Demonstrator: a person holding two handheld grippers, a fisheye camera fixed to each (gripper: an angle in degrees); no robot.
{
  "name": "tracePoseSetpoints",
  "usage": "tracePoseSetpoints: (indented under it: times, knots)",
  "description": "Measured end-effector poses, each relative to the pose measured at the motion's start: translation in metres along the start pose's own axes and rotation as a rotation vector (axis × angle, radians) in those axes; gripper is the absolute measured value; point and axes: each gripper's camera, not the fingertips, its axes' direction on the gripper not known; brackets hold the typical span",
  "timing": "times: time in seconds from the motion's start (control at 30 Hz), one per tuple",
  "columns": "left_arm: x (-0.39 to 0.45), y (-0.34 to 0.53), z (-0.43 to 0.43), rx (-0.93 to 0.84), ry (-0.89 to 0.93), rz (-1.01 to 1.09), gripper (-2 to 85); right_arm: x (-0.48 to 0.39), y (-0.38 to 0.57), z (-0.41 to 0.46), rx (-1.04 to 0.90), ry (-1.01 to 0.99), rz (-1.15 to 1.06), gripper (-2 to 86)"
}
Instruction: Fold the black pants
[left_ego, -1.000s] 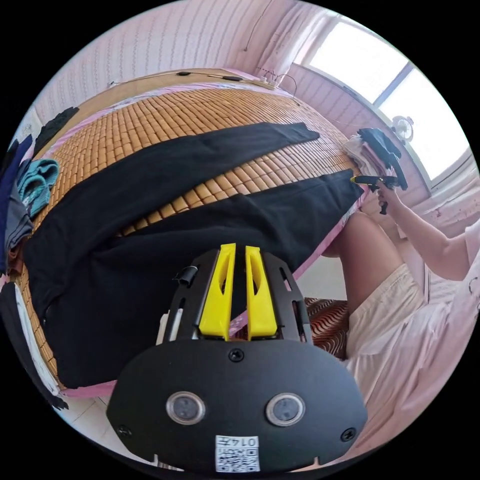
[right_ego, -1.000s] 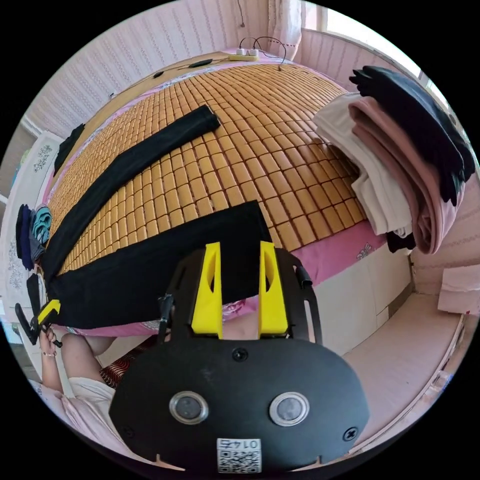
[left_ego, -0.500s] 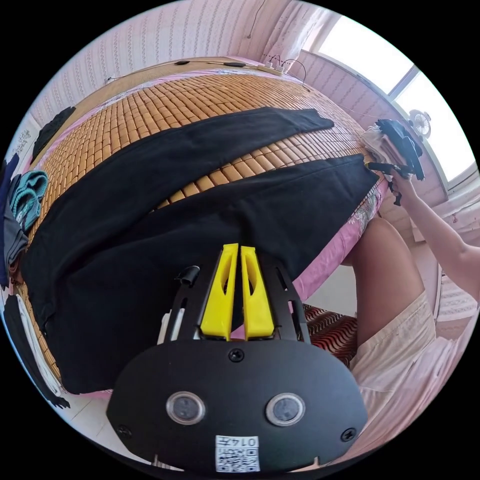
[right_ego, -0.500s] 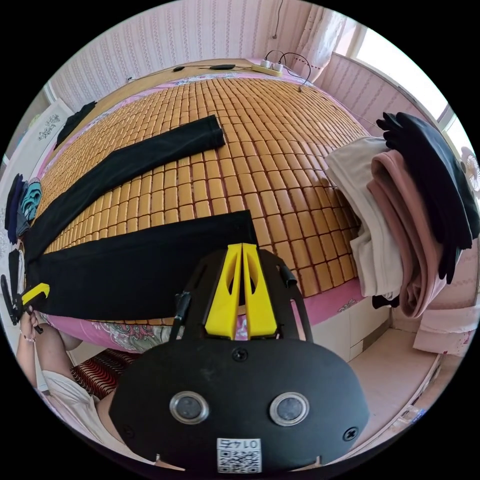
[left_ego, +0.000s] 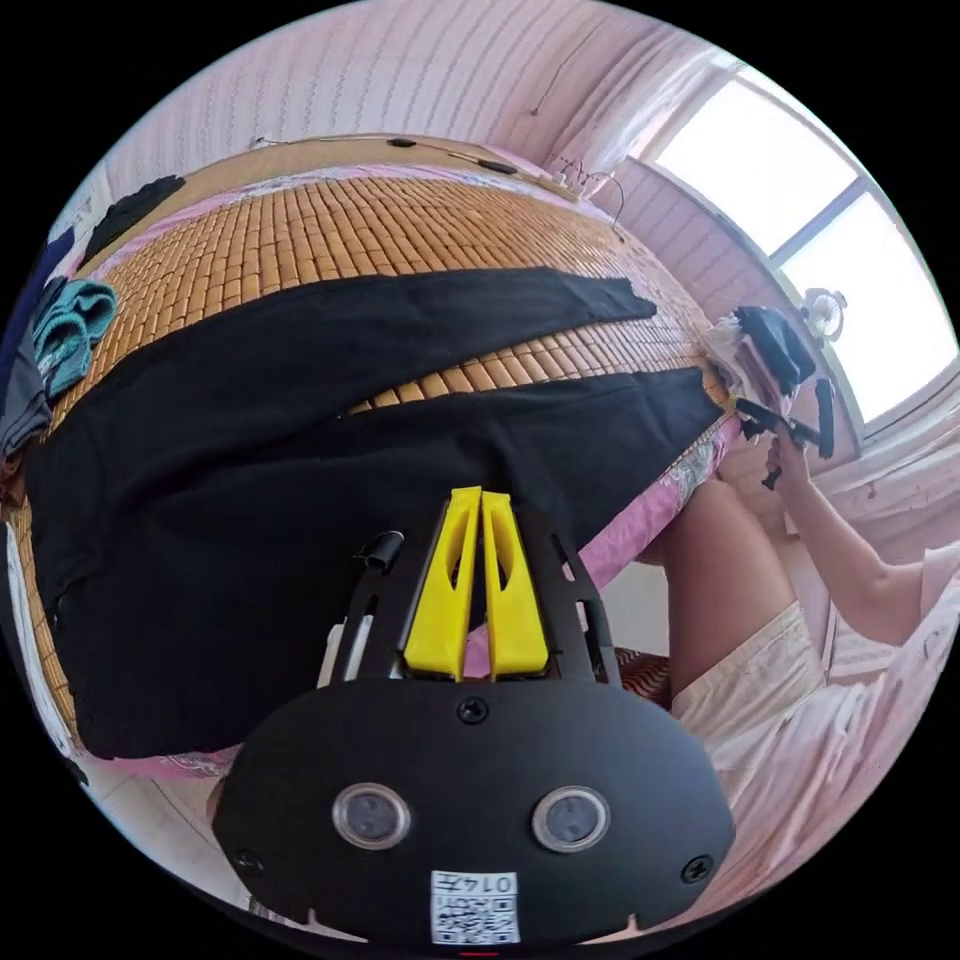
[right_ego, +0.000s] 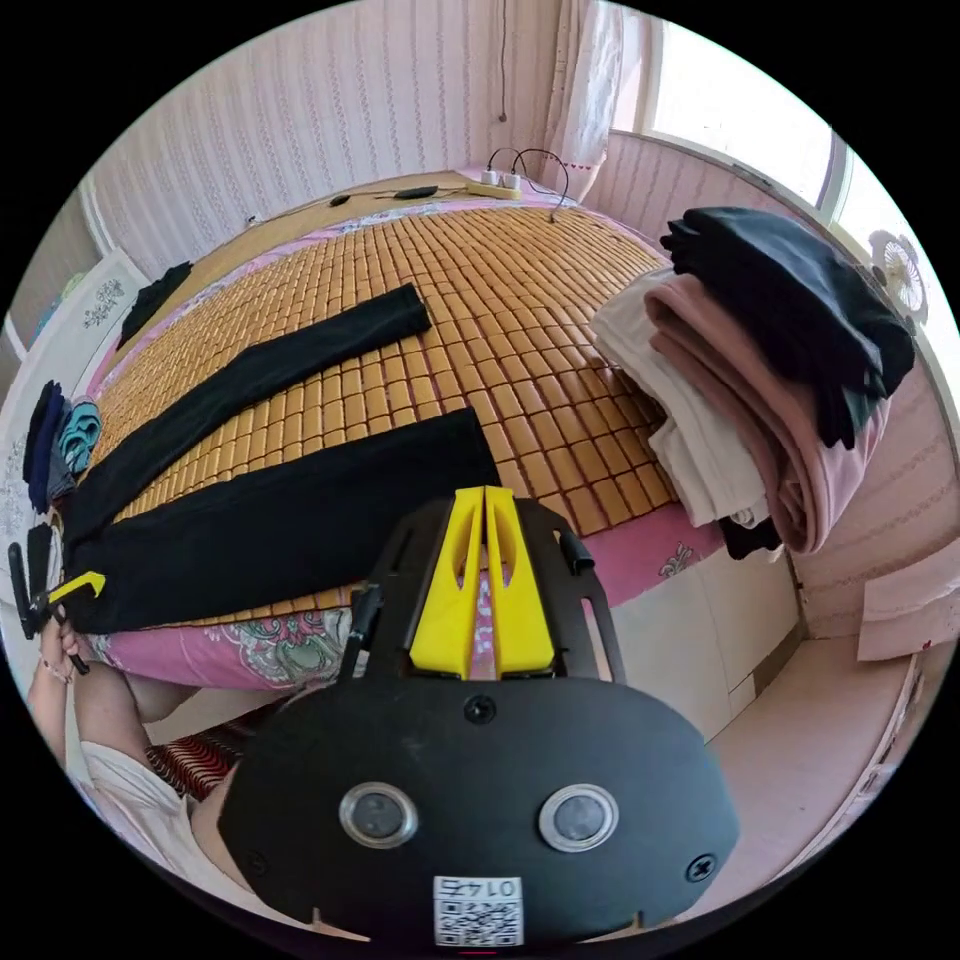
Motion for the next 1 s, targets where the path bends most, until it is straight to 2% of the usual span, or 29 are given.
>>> tracePoseSetpoints:
  times: [0.1,0.2,0.37,0.43,0.5,0.63,0.8,1.0]
  knots:
    - [-0.034,0.031,-0.052,0.114,0.017,-0.110,-0.8,-0.006,0.041,-0.032,0.145,0.070,0.002,-0.4]
    - [-0.078,0.076,-0.108,0.223,-0.041,-0.254,-0.5,-0.004,0.072,-0.037,0.193,0.081,0.051,-0.3]
    - [-0.150,0.172,-0.187,0.333,-0.188,-0.545,3.3,0.002,0.073,-0.007,0.086,-0.038,0.125,0.5]
    - [-0.168,0.200,-0.203,0.363,-0.196,-0.629,4.9,0.001,0.063,0.010,0.048,-0.095,0.135,2.4]
    - [-0.185,0.223,-0.214,0.392,-0.174,-0.715,6.3,-0.004,0.046,0.035,0.003,-0.149,0.139,6.5]
    - [-0.220,0.252,-0.225,0.432,-0.110,-0.852,8.8,-0.012,0.021,0.074,-0.064,-0.143,0.155,8.5]
    - [-0.257,0.252,-0.228,0.452,-0.030,-0.954,10.4,-0.014,-0.010,0.119,-0.147,-0.011,0.184,9.9]
    - [-0.290,0.242,-0.226,0.470,0.079,-1.062,12.6,0.012,-0.014,0.157,-0.189,0.004,0.282,12.9]
